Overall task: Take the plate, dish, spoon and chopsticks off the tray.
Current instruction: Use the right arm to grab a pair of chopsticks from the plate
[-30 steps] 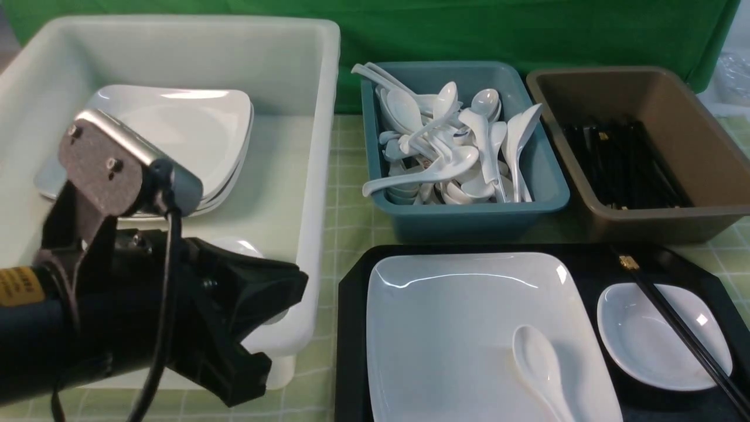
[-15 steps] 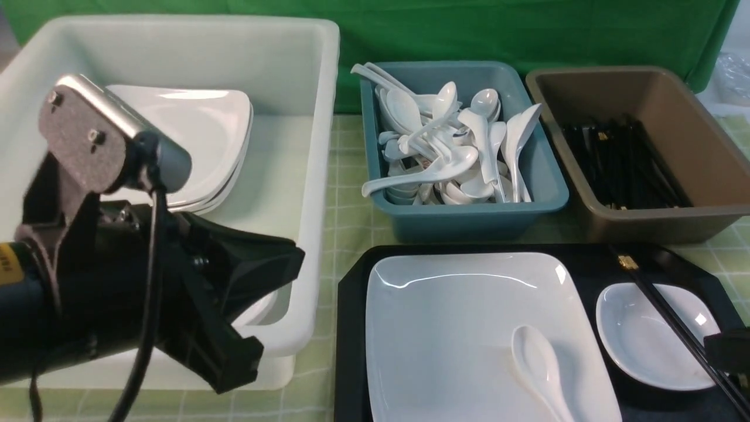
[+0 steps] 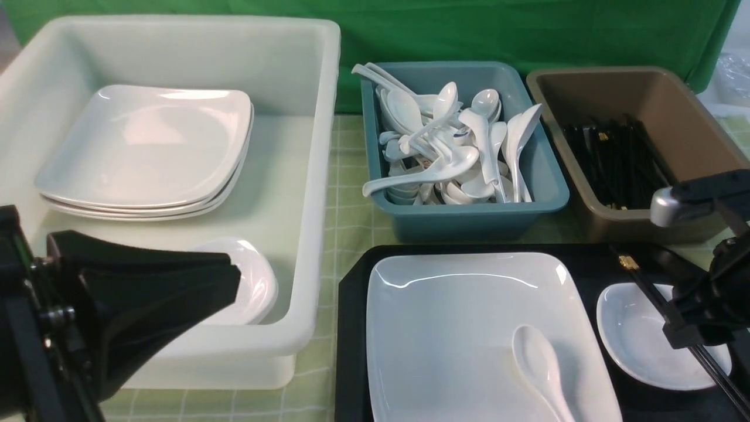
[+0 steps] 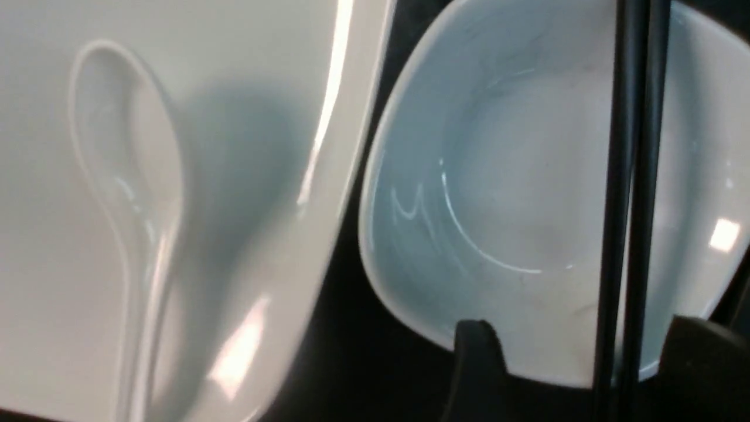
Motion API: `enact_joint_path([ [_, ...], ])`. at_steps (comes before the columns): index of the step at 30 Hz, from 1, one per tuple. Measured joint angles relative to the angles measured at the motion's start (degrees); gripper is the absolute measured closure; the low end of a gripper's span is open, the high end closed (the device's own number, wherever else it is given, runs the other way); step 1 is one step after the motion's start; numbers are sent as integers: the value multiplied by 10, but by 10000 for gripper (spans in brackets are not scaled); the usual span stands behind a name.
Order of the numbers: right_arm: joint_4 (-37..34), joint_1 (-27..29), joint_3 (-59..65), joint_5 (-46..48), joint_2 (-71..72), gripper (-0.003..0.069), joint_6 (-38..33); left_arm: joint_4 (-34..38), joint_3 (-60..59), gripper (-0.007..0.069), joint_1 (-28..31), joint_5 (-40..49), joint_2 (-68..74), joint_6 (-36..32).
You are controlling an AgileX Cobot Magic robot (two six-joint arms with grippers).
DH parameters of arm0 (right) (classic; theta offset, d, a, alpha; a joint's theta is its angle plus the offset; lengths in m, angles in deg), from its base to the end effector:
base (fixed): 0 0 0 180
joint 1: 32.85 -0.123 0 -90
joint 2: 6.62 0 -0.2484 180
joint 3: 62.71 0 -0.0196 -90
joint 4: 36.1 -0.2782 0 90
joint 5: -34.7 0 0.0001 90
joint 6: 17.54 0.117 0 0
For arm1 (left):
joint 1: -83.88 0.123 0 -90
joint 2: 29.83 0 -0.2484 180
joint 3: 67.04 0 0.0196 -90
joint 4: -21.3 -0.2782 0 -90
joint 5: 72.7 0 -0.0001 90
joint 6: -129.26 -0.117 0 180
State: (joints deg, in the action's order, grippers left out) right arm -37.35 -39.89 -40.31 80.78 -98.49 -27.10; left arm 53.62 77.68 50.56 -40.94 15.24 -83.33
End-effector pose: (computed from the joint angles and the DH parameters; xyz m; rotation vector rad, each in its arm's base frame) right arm 0.3065 0.0397 0.1646 -0.3868 2.7714 0.0150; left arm 0.1509 -0.1387 0.3301 0.8037 1.7413 -0.6125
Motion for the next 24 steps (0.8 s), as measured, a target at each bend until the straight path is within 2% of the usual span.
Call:
enact_joint_path([
  [6, 13, 23, -45, -10, -98, 215, -1, -2, 0, 604, 0, 19, 1, 9],
  [17, 13, 23, -61, -30, -175, 221, -3, -2, 0, 604, 0, 23, 1, 13],
  [20, 13, 23, -61, -30, -179, 259, -5, -2, 0, 604, 0, 24, 1, 14],
  [24, 13, 23, -61, -26, -179, 433, -26, -2, 0, 604, 0, 24, 1, 15],
])
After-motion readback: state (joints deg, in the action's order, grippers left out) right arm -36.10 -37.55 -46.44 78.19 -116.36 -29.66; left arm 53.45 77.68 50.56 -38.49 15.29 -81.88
